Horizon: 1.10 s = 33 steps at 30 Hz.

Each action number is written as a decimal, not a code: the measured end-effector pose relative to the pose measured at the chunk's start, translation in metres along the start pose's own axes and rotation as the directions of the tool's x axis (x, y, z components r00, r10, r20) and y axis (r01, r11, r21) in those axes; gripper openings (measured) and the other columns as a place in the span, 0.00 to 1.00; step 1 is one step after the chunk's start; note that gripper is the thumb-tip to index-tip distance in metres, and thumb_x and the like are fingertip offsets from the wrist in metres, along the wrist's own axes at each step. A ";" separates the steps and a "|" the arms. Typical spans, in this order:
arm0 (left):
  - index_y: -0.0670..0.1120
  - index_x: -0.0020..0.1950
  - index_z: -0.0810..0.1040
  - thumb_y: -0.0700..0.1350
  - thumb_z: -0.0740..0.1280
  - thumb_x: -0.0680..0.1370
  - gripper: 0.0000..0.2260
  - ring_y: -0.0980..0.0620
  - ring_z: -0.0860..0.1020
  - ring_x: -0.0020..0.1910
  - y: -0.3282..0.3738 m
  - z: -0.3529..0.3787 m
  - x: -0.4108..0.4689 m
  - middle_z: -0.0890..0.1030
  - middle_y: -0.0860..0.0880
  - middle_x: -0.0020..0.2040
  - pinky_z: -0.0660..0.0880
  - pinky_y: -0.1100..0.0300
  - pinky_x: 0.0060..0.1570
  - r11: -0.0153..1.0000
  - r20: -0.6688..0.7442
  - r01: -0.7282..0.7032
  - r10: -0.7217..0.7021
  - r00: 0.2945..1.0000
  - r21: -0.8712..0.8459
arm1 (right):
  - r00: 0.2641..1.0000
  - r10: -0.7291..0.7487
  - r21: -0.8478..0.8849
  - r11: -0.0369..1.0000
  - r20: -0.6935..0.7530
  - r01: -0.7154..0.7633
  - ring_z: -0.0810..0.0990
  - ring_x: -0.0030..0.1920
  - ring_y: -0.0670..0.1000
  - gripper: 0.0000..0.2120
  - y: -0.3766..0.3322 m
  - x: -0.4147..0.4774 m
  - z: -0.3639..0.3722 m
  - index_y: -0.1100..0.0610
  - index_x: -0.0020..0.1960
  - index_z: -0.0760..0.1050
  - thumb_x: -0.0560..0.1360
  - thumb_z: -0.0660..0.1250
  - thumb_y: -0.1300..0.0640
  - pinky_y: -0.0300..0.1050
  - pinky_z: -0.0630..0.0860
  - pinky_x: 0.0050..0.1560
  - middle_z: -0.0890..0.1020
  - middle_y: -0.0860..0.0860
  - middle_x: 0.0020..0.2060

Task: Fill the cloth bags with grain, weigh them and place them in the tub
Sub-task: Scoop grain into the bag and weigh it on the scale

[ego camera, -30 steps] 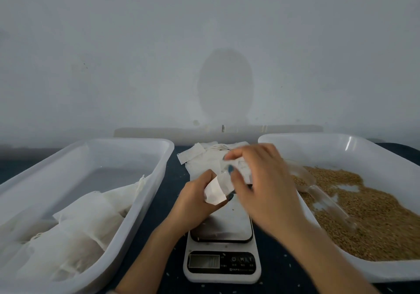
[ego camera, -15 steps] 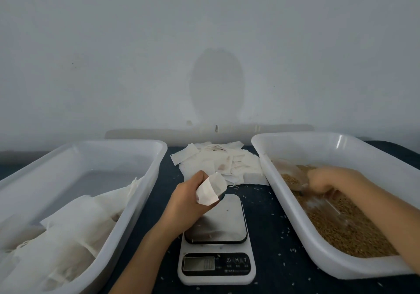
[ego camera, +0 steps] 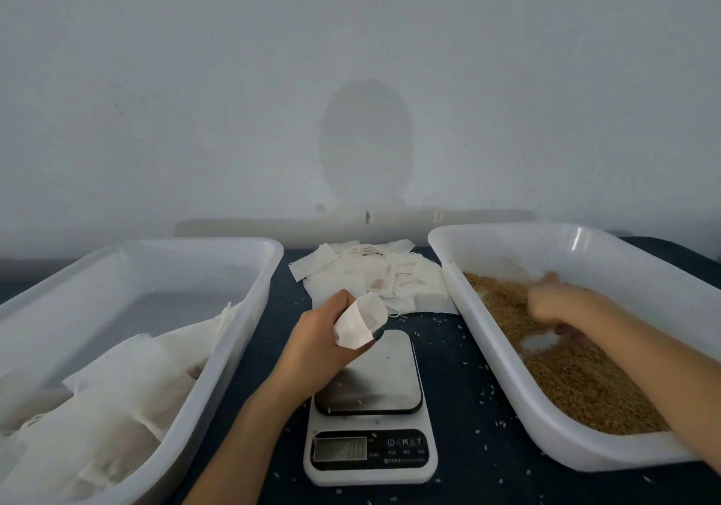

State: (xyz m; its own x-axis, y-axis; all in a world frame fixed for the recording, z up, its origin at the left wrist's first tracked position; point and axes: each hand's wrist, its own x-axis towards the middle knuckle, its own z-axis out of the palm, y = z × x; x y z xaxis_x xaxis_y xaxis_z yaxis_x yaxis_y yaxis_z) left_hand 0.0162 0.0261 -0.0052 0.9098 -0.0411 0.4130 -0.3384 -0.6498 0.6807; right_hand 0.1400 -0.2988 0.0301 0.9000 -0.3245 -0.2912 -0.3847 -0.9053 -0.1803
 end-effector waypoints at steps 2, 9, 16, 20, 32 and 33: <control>0.55 0.47 0.72 0.53 0.76 0.72 0.13 0.62 0.78 0.44 0.000 -0.001 0.000 0.78 0.65 0.46 0.76 0.62 0.37 1.000 -0.002 -0.003 0.003 1.000 -0.004 | 0.995 -0.093 -0.268 0.960 -0.046 0.077 0.75 0.65 0.59 0.26 0.010 0.008 0.000 0.63 0.75 0.63 0.80 0.60 0.56 0.52 0.74 0.64 0.73 0.61 0.66; 0.55 0.47 0.71 0.52 0.76 0.72 0.14 0.65 0.77 0.46 -0.001 0.000 0.001 0.77 0.67 0.47 0.76 0.62 0.39 1.000 -0.008 -0.012 0.012 1.000 -0.014 | 0.955 -0.053 -0.346 0.925 0.292 0.158 0.81 0.57 0.57 0.26 0.005 -0.015 -0.005 0.66 0.78 0.53 0.83 0.52 0.57 0.48 0.80 0.53 0.67 0.66 0.70; 0.54 0.47 0.72 0.54 0.76 0.72 0.13 0.59 0.79 0.42 0.000 0.001 0.002 0.79 0.61 0.44 0.77 0.58 0.38 0.998 -0.020 -0.024 0.023 1.000 -0.050 | 0.791 -0.123 0.022 0.990 0.599 0.137 0.83 0.38 0.52 0.11 -0.002 -0.053 -0.016 0.61 0.61 0.69 0.80 0.57 0.64 0.45 0.80 0.33 0.79 0.56 0.44; 0.52 0.48 0.73 0.56 0.75 0.72 0.14 0.55 0.80 0.39 0.001 0.003 0.002 0.81 0.55 0.40 0.78 0.55 0.39 0.998 -0.016 -0.001 0.000 1.000 -0.068 | 0.720 -0.343 0.398 0.912 0.603 0.101 0.79 0.33 0.50 0.10 0.011 -0.044 -0.022 0.60 0.62 0.67 0.82 0.58 0.58 0.46 0.79 0.37 0.79 0.54 0.39; 0.60 0.52 0.74 0.63 0.71 0.69 0.15 0.55 0.81 0.38 0.005 0.003 0.000 0.81 0.58 0.44 0.80 0.60 0.34 0.968 0.050 0.039 -0.028 0.998 -0.248 | 0.730 -0.476 0.742 0.667 0.491 -0.064 0.76 0.31 0.52 0.15 0.009 -0.040 -0.033 0.65 0.55 0.72 0.74 0.64 0.56 0.46 0.77 0.30 0.78 0.55 0.35; 0.61 0.51 0.75 0.62 0.71 0.70 0.14 0.56 0.81 0.37 0.006 0.004 0.000 0.81 0.58 0.44 0.80 0.62 0.33 0.963 0.060 0.043 -0.028 0.998 -0.267 | 0.762 -0.472 0.753 0.658 0.444 -0.032 0.75 0.30 0.51 0.18 0.009 -0.039 -0.035 0.65 0.57 0.73 0.73 0.65 0.55 0.44 0.76 0.28 0.78 0.55 0.35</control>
State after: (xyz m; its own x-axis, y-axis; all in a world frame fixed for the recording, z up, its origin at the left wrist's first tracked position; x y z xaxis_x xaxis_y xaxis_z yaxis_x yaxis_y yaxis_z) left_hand 0.0145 0.0194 -0.0034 0.9317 -0.0686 0.3566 -0.3507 -0.4242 0.8349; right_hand 0.1088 -0.3039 0.0724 0.7759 0.3016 -0.5541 -0.4358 -0.3788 -0.8165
